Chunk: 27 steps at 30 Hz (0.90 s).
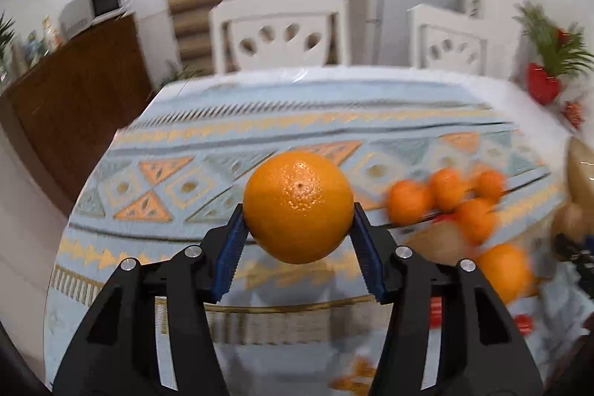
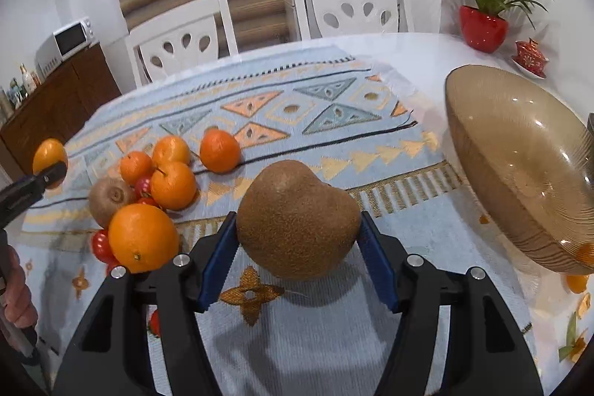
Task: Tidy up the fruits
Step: 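Close the left tool on the orange while the right tool closes on the kiwi, then carry the orange and kiwi in both tools over the amber glass bowl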
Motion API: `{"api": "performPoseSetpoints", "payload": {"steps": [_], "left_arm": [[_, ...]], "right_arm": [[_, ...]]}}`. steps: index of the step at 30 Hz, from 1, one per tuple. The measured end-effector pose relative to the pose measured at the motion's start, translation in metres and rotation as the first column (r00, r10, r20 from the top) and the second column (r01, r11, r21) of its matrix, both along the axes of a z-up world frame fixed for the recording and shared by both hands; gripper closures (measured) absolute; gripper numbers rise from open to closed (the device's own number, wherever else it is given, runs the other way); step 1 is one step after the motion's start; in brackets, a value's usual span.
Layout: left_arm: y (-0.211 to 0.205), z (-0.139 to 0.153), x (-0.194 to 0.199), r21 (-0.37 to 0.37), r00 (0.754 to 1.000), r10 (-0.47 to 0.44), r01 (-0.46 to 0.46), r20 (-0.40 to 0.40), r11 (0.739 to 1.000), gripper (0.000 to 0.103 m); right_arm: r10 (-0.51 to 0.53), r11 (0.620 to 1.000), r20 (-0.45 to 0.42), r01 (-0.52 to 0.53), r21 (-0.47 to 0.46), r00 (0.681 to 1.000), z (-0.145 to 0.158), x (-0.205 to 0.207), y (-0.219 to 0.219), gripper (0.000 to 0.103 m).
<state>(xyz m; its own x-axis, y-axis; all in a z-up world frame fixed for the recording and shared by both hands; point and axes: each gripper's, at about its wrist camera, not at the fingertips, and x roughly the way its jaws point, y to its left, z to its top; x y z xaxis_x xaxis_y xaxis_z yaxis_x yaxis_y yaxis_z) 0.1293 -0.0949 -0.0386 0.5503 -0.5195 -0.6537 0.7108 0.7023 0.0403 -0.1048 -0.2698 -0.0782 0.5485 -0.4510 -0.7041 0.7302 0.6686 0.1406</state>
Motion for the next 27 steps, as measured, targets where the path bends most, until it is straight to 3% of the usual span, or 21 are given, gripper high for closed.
{"api": "performPoseSetpoints", "payload": {"steps": [4, 10, 18, 24, 27], "left_arm": [[-0.025, 0.039, -0.053, -0.030, 0.990, -0.121, 0.123, 0.074, 0.992, 0.048], [-0.079, 0.061, -0.126, -0.057, 0.951, -0.302, 0.305, 0.063, 0.951, 0.048], [-0.166, 0.054, -0.205, -0.078, 0.872, -0.487, 0.483, -0.043, 0.872, 0.048], [-0.215, 0.028, -0.244, -0.060, 0.809, -0.578, 0.575, -0.107, 0.816, 0.048], [-0.231, 0.018, -0.252, -0.053, 0.793, -0.594, 0.593, -0.134, 0.804, 0.048]], "right_arm": [[-0.022, 1.000, 0.040, 0.022, -0.009, 0.999, 0.021, -0.022, -0.002, 0.040], [-0.105, 0.994, 0.066, 0.107, -0.025, 0.992, 0.048, -0.073, -0.019, 0.040], [-0.293, 0.956, 0.024, 0.293, -0.011, 0.956, 0.059, -0.145, -0.066, 0.040], [-0.353, 0.934, -0.028, 0.354, 0.040, 0.935, 0.042, -0.172, -0.094, 0.040], [-0.364, 0.929, -0.057, 0.366, 0.044, 0.930, 0.036, -0.177, -0.102, 0.040]]}}
